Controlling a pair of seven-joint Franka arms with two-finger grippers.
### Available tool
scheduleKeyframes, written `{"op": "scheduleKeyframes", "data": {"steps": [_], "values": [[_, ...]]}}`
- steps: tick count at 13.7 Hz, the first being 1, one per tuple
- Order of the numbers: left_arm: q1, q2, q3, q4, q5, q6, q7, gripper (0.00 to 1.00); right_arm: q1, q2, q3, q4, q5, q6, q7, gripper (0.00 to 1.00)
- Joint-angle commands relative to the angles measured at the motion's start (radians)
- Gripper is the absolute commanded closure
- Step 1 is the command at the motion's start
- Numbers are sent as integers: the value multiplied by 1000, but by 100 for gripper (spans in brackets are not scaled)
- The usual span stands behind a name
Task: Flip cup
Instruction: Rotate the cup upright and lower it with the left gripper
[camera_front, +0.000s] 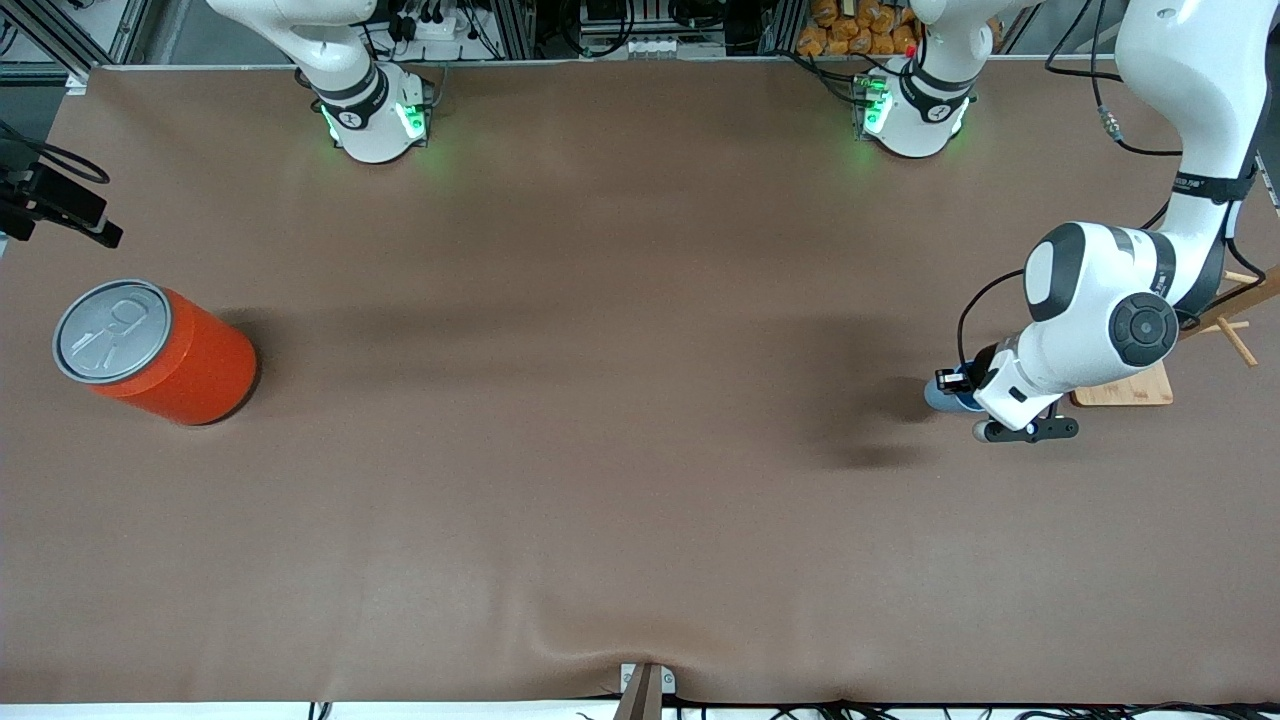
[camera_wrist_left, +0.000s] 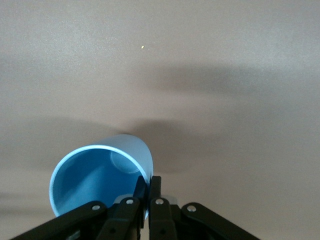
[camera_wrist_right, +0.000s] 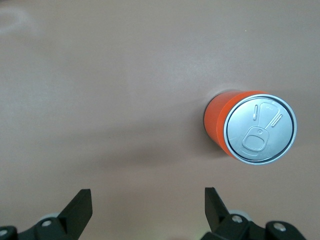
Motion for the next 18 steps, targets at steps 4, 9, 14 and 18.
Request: {"op": "scheduleKeyframes", "data": {"steps": [4, 9, 14, 18], "values": [[5, 22, -2, -4, 114, 26, -103, 100, 0, -13, -4, -12, 8, 3, -10, 0], [8, 29, -3, -3, 130, 29, -134, 100, 0, -14, -4, -12, 8, 3, -10, 0], [22, 46, -3, 0, 118, 35, -134, 82, 0, -13, -4, -12, 10, 3, -10, 0], [22, 46, -3, 3, 116, 33, -128, 0, -2, -13, -5, -12, 10, 2, -10, 0]]}}
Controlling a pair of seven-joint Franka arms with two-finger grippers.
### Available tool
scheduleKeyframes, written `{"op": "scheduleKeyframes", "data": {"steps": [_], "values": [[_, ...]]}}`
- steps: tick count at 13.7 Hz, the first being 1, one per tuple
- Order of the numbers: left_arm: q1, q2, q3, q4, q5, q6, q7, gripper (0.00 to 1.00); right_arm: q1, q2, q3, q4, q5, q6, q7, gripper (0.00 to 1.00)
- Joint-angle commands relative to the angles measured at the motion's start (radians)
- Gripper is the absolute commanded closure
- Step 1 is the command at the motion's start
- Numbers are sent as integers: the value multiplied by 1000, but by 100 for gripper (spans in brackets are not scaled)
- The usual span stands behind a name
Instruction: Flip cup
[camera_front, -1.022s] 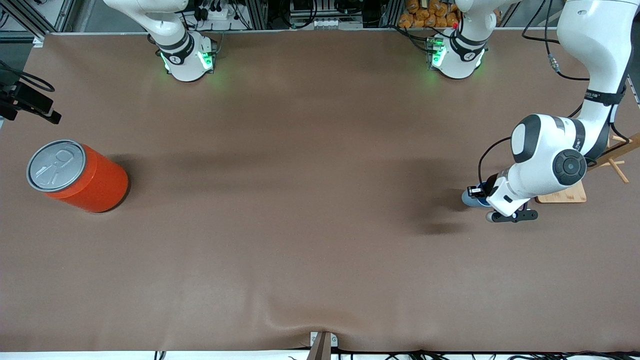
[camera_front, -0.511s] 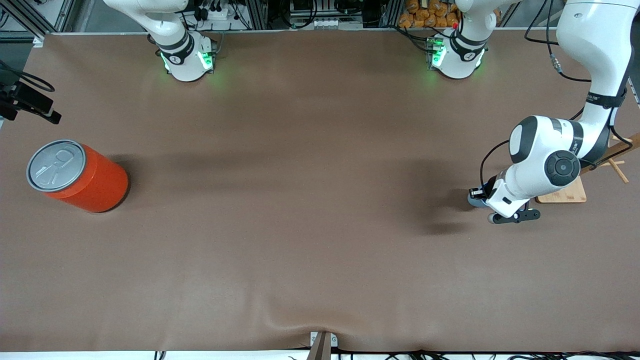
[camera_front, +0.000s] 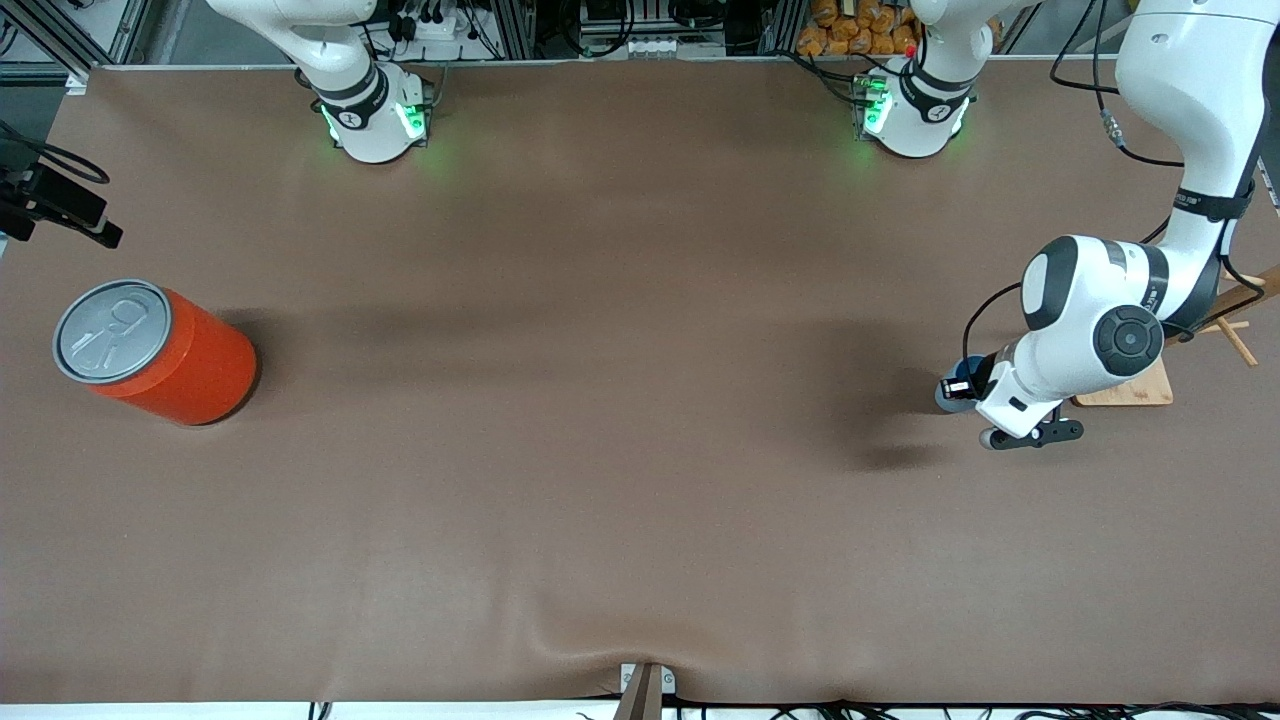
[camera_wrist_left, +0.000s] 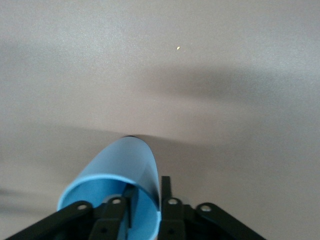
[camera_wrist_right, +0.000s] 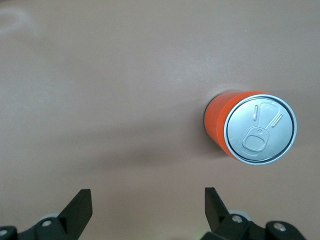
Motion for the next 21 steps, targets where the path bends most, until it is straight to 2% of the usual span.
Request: {"op": "scheduleKeyframes", "data": {"steps": [1, 4, 6, 11, 13, 17, 21], "values": [[5, 2, -6, 7, 12, 7, -13, 0, -6, -13, -5, -12, 9, 1, -10, 0], [6, -34, -10, 15, 12, -28, -12, 0, -8, -13, -3, -12, 9, 3, -11, 0], [5, -62, -14, 65, -7, -141, -10, 0, -8, -13, -3, -12, 9, 3, -11, 0], [-3, -88, -46, 349, -50, -542, 10, 0, -8, -13, -3, -12, 9, 0, -11, 0], [-5, -108, -62, 445, -46, -652, 4, 0, -9, -13, -3, -12, 11, 0, -11, 0], [0, -257, -69, 463, -34, -682, 11, 0, -9, -14, -3, -12, 9, 0, -11, 0], [2, -385, -68, 457, -49, -719, 131, 0, -9, -14, -3, -12, 9, 0, -11, 0]]}}
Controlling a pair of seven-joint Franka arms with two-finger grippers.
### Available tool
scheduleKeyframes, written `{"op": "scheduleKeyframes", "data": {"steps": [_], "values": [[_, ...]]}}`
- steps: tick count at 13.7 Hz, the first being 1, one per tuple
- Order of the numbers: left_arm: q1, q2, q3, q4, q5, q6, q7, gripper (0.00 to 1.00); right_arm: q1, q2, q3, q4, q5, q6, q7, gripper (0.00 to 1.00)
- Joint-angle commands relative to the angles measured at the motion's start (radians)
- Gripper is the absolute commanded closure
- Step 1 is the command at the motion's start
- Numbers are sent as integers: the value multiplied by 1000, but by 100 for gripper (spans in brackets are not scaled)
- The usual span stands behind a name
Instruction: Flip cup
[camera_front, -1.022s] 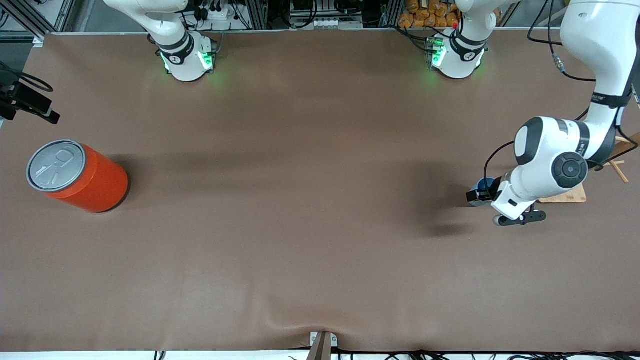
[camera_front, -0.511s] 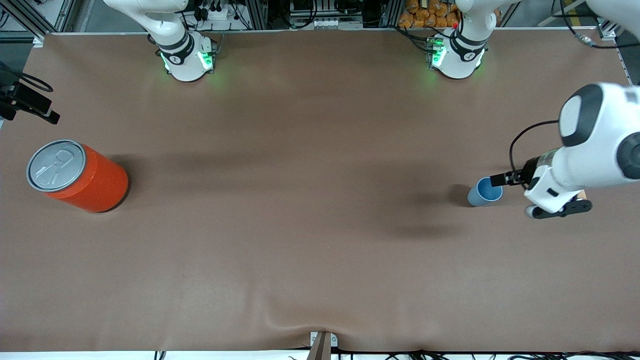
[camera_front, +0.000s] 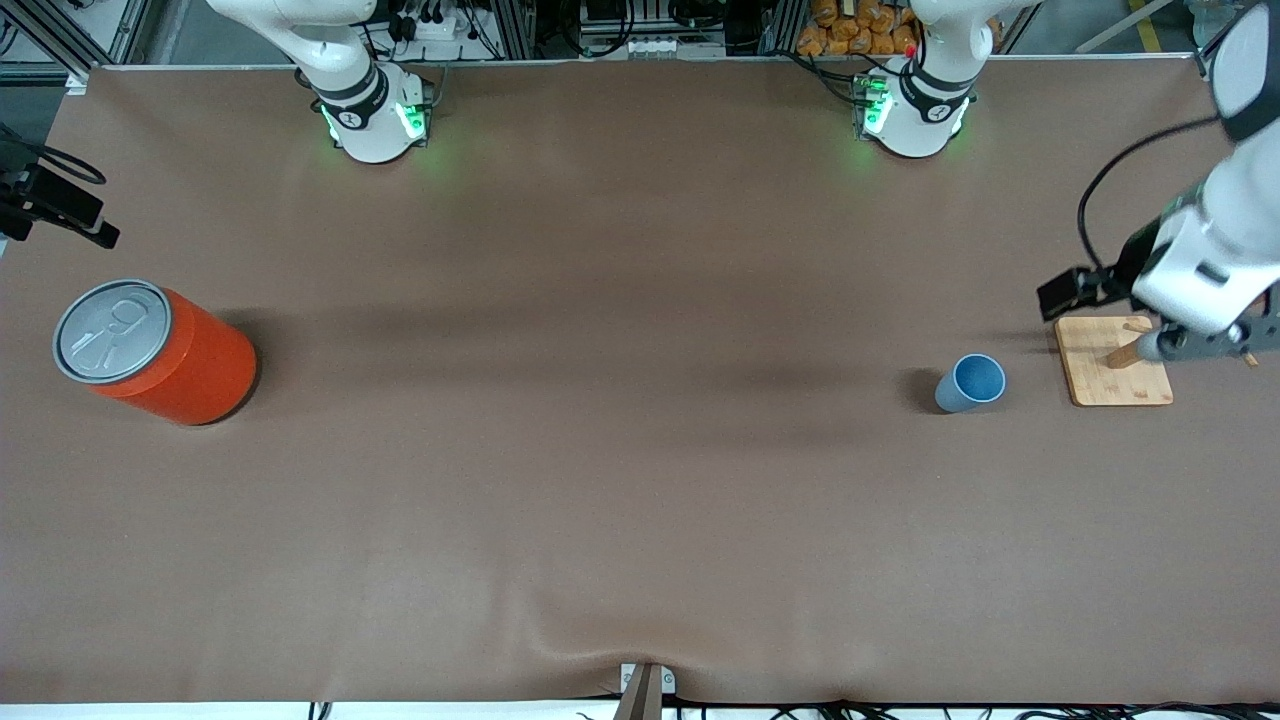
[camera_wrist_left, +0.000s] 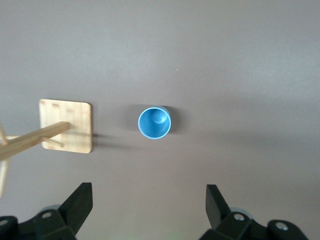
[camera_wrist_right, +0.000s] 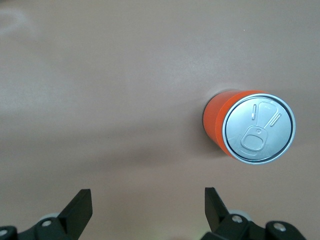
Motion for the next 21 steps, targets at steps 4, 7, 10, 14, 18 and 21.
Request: {"op": "scheduleKeyframes", "data": {"steps": [4, 7, 10, 14, 18, 21], "values": [[10, -143, 3, -42, -13, -37, 48, 0, -6, -14, 0, -11, 9, -2, -11, 0], [9, -143, 18, -36, -16, -31, 49, 0, -6, -13, -1, -11, 9, 0, -11, 0], [-152, -137, 240, -33, -36, -27, 49, 0, -6, -14, -1, -11, 9, -2, -11, 0], [-228, -147, 328, -39, -27, -36, 60, 0, -6, -14, -1, -11, 9, -2, -8, 0], [-228, -158, 327, -45, -36, -70, 58, 0, -8, -14, -1, -11, 9, 0, -10, 0], [-225, -161, 331, -46, -125, -123, 60, 0, -8, -14, -1, -11, 9, -2, -10, 0]]}}
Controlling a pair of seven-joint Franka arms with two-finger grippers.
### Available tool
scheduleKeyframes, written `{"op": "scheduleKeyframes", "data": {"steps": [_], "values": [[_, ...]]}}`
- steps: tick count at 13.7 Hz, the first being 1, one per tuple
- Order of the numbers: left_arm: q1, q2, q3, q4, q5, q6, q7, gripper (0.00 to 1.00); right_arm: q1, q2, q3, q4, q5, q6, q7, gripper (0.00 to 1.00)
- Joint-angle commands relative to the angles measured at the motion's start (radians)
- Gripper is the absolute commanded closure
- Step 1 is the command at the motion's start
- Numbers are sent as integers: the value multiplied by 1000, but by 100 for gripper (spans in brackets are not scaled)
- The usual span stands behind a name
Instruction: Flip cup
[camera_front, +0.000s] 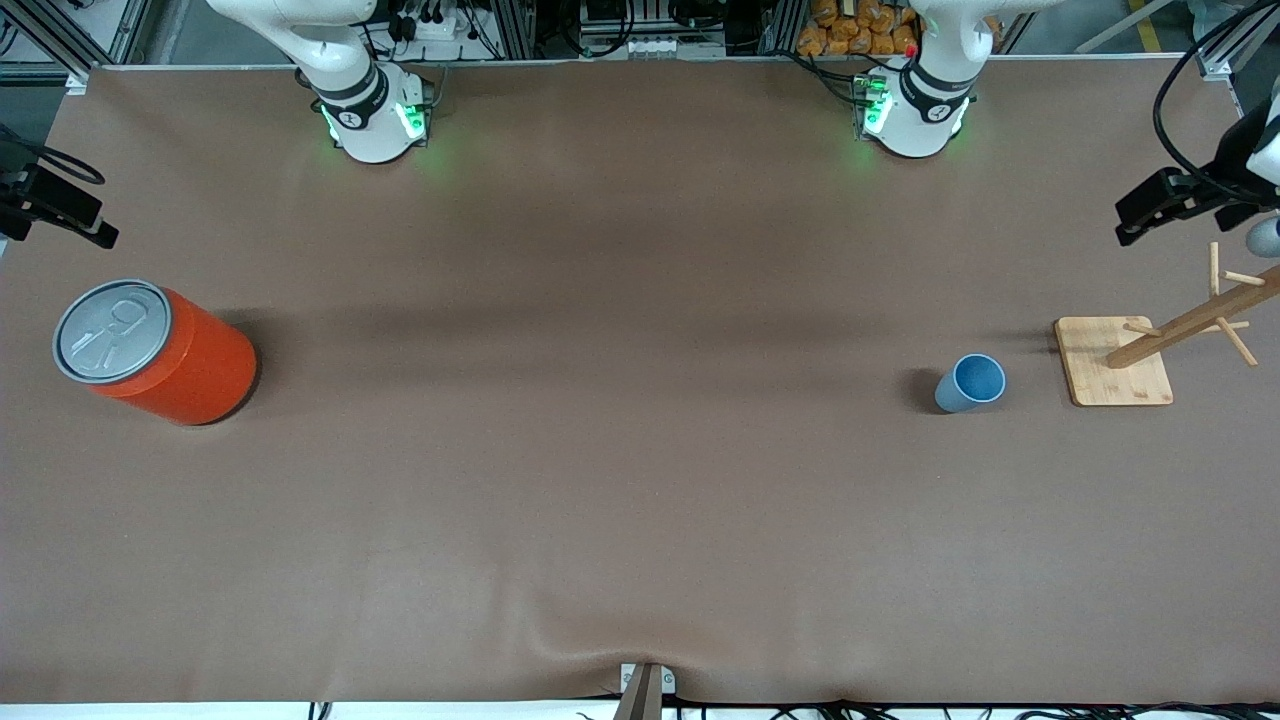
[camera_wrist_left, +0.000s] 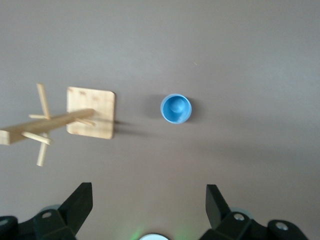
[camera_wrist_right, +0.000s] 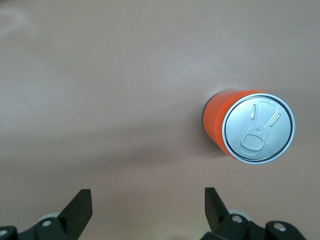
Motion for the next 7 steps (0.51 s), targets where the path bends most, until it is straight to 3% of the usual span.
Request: {"op": "scheduleKeyframes", "data": {"steps": [1, 7], "values": [[-8, -37, 21, -26, -60, -40, 10, 0, -7, -14, 0, -9, 9, -2, -10, 0], [-8, -30, 31, -14, -57, -38, 81, 0, -15, -14, 0, -11, 9, -3, -10, 0]]}}
